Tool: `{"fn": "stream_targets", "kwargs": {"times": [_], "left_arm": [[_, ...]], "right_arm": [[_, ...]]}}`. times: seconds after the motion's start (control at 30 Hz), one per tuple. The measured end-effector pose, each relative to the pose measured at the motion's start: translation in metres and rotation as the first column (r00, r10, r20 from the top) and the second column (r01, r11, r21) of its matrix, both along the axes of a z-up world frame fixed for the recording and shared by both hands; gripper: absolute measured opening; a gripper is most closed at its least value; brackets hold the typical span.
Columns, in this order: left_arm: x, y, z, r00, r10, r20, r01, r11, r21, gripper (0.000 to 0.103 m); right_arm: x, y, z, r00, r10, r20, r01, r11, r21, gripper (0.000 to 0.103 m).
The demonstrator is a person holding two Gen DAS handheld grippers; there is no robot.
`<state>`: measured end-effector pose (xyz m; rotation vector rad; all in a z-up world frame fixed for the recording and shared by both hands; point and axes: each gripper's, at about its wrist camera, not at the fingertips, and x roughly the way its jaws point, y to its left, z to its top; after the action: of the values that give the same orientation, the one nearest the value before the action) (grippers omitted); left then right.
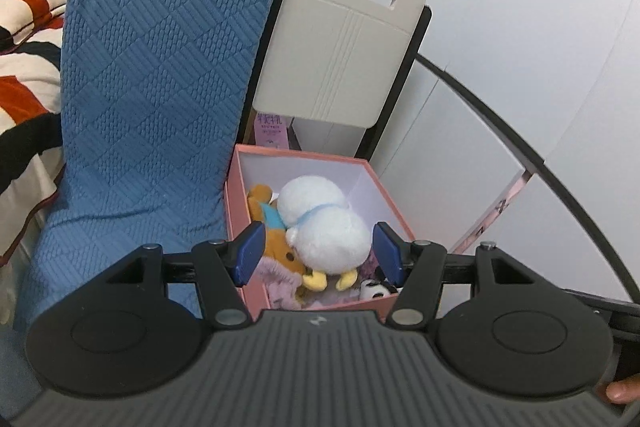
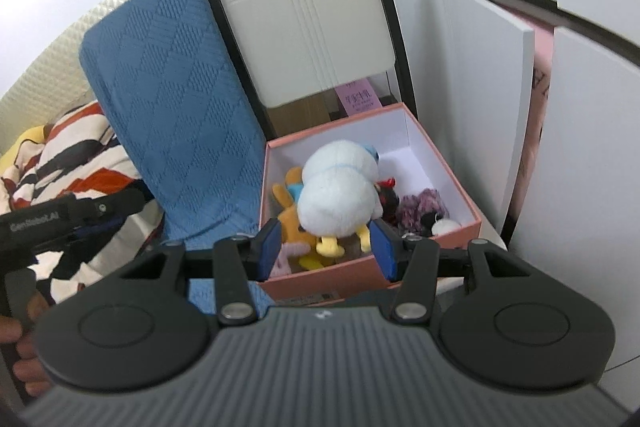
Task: Organize objects
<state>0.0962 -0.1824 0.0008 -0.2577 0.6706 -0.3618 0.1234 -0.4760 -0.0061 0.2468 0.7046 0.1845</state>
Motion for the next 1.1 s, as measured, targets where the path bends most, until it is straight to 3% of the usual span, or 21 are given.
{"fn": "stream_targets", "kwargs": {"times": [0.4, 0.43, 0.53, 0.57, 0.8, 1.1], "left_arm": [[0.003, 0.003, -0.029, 1.000, -0.016, -0.015, 0.016, 1.000, -0.002, 0.071], [0.003, 0.002, -0.029, 1.000, -0.017, -0.014, 0.017, 1.000, -0.008, 0.075], [0.002, 0.002, -0.029, 1.000, -0.002, -0.006, 0.002, 1.000, -0.030, 0.091], [0.001, 0.002, -0.029, 1.000, -0.002, -0.005, 0.002, 0.999, -0.041, 0.093], [-0.004, 0.002, -0.026, 1.000, -0.004, 0.008, 0.004, 1.000, -0.025, 0.103], [-0.010, 0.007, -0.031, 1.000, 0.019, -0.023, -0.020, 1.000, -0.009, 0.103]], "right_arm": [[0.011, 0.001, -0.032, 1.000, -0.010, -0.018, 0.009, 1.000, -0.028, 0.057], [0.012, 0.002, -0.034, 1.000, -0.008, -0.021, 0.008, 1.000, -0.029, 0.059], [0.015, 0.002, -0.037, 1.000, -0.022, -0.018, 0.021, 0.999, -0.037, 0.090], [0.016, 0.002, -0.039, 1.000, -0.017, -0.017, 0.016, 0.999, -0.036, 0.091], [0.021, 0.006, -0.049, 0.998, 0.017, -0.066, -0.019, 0.999, -0.033, 0.091], [0.017, 0.010, -0.050, 0.997, 0.020, -0.071, -0.023, 0.999, -0.044, 0.091]]}}
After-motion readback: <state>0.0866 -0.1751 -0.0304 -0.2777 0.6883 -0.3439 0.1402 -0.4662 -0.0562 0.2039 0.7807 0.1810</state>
